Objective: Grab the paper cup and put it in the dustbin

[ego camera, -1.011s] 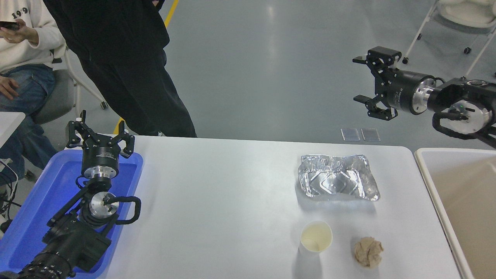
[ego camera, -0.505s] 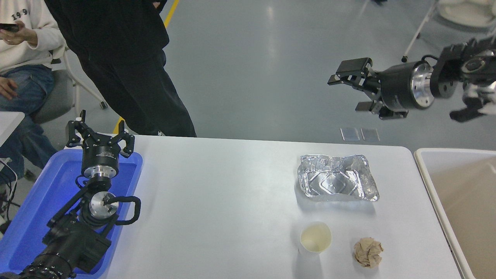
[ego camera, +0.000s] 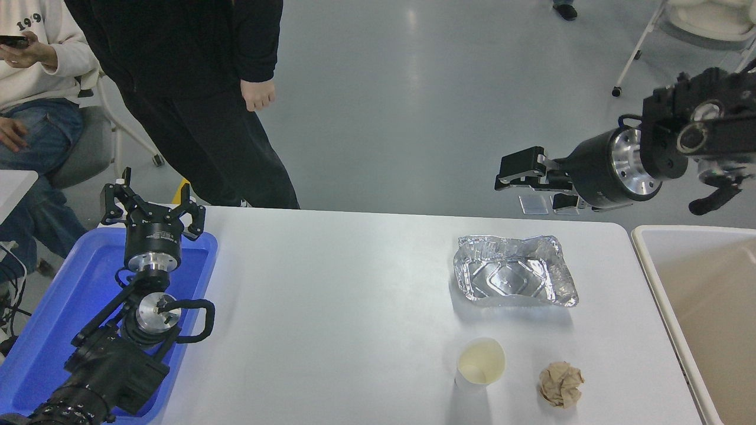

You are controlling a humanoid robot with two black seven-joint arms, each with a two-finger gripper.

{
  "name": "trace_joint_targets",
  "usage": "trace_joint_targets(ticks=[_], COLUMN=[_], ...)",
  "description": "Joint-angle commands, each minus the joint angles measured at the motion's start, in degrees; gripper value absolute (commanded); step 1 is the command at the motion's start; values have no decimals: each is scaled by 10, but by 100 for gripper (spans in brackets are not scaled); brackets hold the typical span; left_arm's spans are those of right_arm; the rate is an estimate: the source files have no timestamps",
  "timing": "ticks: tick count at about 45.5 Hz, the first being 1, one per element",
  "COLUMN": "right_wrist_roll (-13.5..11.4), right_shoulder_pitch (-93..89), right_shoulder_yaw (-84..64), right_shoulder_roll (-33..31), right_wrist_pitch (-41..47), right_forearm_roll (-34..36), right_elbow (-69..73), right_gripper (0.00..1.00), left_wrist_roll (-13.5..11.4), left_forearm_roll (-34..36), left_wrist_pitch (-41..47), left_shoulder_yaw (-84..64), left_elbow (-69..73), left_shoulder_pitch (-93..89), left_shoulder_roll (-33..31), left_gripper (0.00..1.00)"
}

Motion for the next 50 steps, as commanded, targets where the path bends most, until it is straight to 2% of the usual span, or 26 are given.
trace_joint_targets(ticks=[1, 14, 30, 50], right_wrist_roll=[0, -1, -1, -1], right_shoulder_pitch=[38, 106, 159, 172], right_shoulder_yaw=[-37, -53, -52, -47], right_shoulder_roll=[11, -10, -22, -7], right_wrist_pitch=[54, 161, 226, 230], right_forearm_roll=[-21, -45, -46, -62], right_elbow=[30, 32, 32, 32], right_gripper=[100, 100, 100, 100], left_wrist_roll=[0, 0, 0, 0], left_forearm_roll=[0, 0, 0, 0], left_wrist_pitch=[0, 0, 0, 0], left_shoulder_yaw=[0, 0, 0, 0], left_elbow=[0, 0, 0, 0], left_shoulder_pitch=[0, 0, 0, 0], left_shoulder_roll=[0, 0, 0, 0], left_gripper=[99, 99, 99, 99])
